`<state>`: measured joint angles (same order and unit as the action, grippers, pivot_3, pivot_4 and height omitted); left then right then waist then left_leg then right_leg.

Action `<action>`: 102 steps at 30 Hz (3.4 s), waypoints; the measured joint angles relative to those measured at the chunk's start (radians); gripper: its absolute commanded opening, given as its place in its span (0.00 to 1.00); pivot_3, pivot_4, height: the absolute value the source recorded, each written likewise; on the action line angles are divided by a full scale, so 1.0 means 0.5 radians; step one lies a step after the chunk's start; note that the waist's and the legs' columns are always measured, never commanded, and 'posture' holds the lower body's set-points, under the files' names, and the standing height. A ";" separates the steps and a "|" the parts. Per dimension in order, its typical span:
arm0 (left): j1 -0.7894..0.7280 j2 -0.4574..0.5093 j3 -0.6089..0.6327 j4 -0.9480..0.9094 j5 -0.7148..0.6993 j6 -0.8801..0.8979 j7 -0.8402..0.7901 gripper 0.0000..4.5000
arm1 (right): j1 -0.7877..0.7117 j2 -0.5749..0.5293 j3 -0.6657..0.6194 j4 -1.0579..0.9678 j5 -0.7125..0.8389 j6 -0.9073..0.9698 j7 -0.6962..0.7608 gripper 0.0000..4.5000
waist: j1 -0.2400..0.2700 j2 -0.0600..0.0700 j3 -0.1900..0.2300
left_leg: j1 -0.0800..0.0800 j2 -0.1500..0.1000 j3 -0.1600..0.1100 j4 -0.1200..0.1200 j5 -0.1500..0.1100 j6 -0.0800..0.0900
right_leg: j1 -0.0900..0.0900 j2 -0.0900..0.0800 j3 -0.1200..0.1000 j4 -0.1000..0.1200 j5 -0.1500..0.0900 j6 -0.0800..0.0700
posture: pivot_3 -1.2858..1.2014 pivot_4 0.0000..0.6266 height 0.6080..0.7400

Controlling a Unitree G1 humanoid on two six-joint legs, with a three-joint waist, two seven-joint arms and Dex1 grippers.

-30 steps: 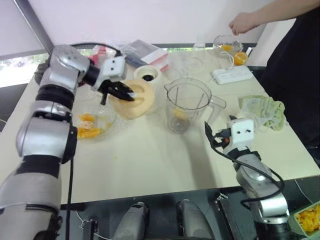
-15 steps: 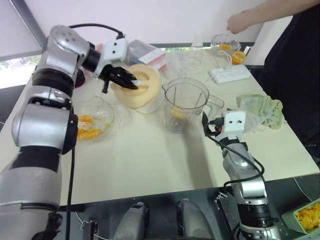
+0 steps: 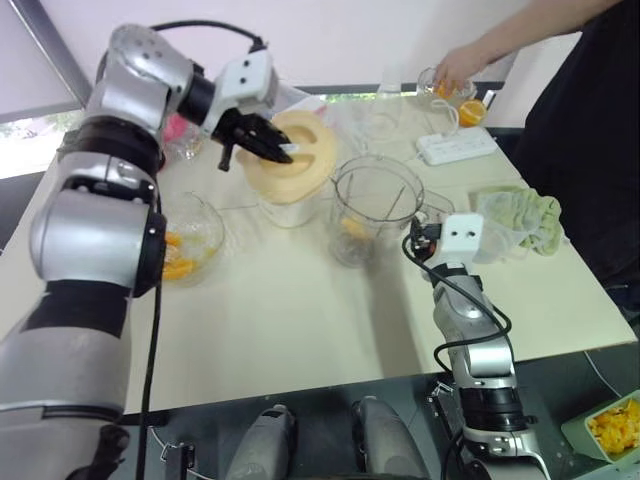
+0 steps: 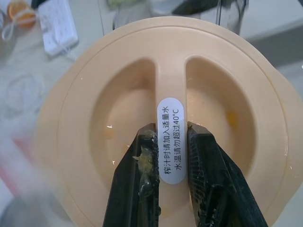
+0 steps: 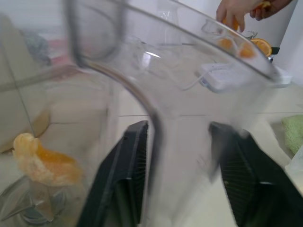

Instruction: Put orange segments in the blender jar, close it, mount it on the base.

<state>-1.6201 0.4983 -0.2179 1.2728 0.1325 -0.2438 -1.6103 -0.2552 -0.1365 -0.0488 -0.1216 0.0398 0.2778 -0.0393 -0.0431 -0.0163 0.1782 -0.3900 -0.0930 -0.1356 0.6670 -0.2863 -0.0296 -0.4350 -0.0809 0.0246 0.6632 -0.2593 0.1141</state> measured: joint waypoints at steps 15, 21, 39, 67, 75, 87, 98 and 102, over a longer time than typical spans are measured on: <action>-0.240 -0.447 -0.009 0.152 0.175 0.056 0.173 0.06 | -0.056 0.083 0.124 -0.147 -0.075 0.045 0.017 0.51 | -0.008 0.000 0.000 | -0.001 0.000 0.003 -0.001 0.000 0.000 | -0.005 0.000 0.002 0.002 0.000 0.000 | 0.52 0.24 1.00; -0.239 -0.488 -0.009 0.175 0.256 0.078 0.244 0.06 | -0.055 0.132 0.187 -0.239 -0.093 0.094 0.018 0.51 | -0.008 0.000 0.000 | -0.002 0.000 0.004 -0.001 0.000 -0.001 | -0.007 0.000 0.003 0.003 0.000 0.000 | 0.52 0.24 1.00; -0.234 -0.474 -0.002 0.183 0.325 0.088 0.313 0.06 | 0.010 0.187 0.163 -0.249 -0.112 0.090 0.030 0.34 | -0.007 0.000 0.000 | -0.002 0.000 0.005 -0.001 0.001 -0.001 | -0.009 0.000 0.005 0.004 0.000 0.000 | 0.52 0.24 1.00; -0.118 -0.448 -0.009 0.160 0.337 0.056 0.055 0.06 | 0.169 0.212 0.099 -0.398 0.031 0.178 0.193 0.34 | -0.013 0.002 -0.004 | -0.001 0.001 0.005 0.000 0.001 -0.001 | -0.008 0.002 0.005 0.008 0.000 0.000 | 0.52 0.24 1.00; -0.071 -0.452 -0.009 0.094 0.346 0.028 0.002 0.06 | 0.197 0.193 0.099 -0.457 0.091 0.273 0.288 0.34 | -0.050 0.006 -0.007 | 0.000 0.001 0.005 -0.001 0.001 -0.001 | -0.008 0.002 0.005 0.008 0.000 0.000 | 0.52 0.24 1.00; -0.072 -0.454 -0.040 0.136 0.276 -0.025 -0.001 0.06 | 0.189 0.211 0.099 -0.457 0.169 0.297 0.342 0.34 | -0.051 0.006 -0.008 | -0.001 0.001 0.005 0.000 0.001 -0.001 | -0.008 0.002 0.005 0.008 0.000 0.000 | 0.52 0.24 1.00; -0.075 -0.438 -0.280 0.145 -0.031 0.055 -0.001 0.06 | 0.190 0.194 0.099 -0.456 0.170 0.298 0.350 0.34 | -0.050 0.006 -0.008 | -0.001 0.001 0.005 0.000 0.000 0.000 | -0.008 0.001 0.005 0.008 0.000 0.000 | 0.52 0.24 1.00; -0.072 -0.399 -0.478 0.094 -0.293 0.229 -0.001 0.06 | 0.190 0.173 0.111 -0.456 0.169 0.296 0.383 0.34 | -0.053 0.005 -0.007 | -0.001 0.001 0.005 -0.001 0.000 0.001 | -0.009 0.001 0.006 0.008 0.000 0.000 | 0.52 0.24 1.00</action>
<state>-1.6561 0.2988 -0.4568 1.3200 -0.0142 -0.1292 -1.6107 -0.1600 -0.0497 0.0067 -0.3497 0.1244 0.4256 0.1520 -0.0698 -0.0136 0.1745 -0.3904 -0.0924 -0.1331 0.6667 -0.2865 -0.0294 -0.4395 -0.0802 0.0277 0.6672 -0.2594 0.1140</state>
